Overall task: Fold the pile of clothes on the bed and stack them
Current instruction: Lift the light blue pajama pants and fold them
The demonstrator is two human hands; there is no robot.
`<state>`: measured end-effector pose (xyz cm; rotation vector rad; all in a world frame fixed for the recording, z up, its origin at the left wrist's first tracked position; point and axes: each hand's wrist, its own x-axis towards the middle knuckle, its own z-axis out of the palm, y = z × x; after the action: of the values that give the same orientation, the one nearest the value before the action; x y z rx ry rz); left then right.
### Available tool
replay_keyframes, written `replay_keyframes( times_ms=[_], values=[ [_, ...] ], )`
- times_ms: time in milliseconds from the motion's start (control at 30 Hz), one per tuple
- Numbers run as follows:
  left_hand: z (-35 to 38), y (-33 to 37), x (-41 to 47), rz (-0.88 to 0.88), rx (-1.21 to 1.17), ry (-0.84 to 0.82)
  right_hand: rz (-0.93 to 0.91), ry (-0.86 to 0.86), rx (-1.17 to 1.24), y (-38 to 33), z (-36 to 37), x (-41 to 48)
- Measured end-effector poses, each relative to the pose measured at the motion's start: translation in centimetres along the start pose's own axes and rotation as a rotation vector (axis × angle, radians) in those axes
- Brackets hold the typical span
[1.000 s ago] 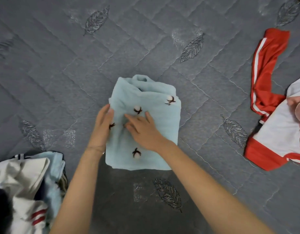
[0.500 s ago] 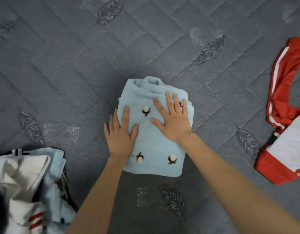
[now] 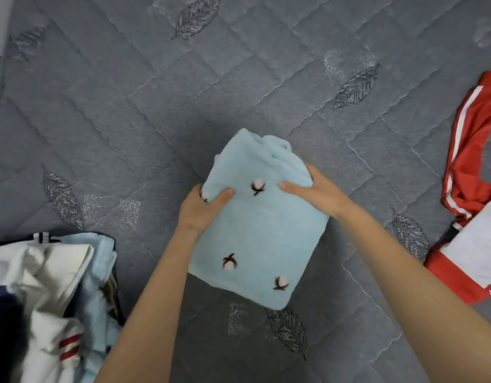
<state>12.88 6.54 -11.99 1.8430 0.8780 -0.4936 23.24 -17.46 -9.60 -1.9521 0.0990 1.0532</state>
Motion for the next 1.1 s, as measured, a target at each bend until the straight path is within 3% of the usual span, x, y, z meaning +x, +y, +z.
replay_keyframes(
  times_ms=[133, 233, 367, 433, 500, 733, 1100],
  values=[
    [-1.0, 1.6, -0.7, 0.399, 0.514, -0.088, 0.25, -0.401, -0.067, 3.3, -0.3, -4.1],
    [0.1, -0.6, -2.6, 0.446, 0.636, 0.127, 0.168, -0.31, -0.048, 5.8, 1.2, -6.0],
    [-0.5, -4.6, -6.9, 0.079, 0.339, 0.389, 0.044, -0.152, 0.254, 6.5, 4.6, -7.6],
    [-0.6, -6.7, -9.0, -0.114, -0.079, 0.353, 0.044, -0.092, 0.352, 6.6, 5.6, -8.0],
    [0.5, -8.2, -11.4, -0.169, -0.453, 0.206, 0.053, -0.074, 0.405, 7.0, 6.0, -8.1],
    [1.2, -9.0, -13.9, -0.234, -0.711, -0.066, 0.094, -0.191, 0.586, 5.4, 6.6, -10.4],
    [-6.6, -9.4, -19.4, -0.031, -0.579, 0.023, 0.114, -0.293, 0.794, 4.8, 12.9, -18.0]
  ],
)
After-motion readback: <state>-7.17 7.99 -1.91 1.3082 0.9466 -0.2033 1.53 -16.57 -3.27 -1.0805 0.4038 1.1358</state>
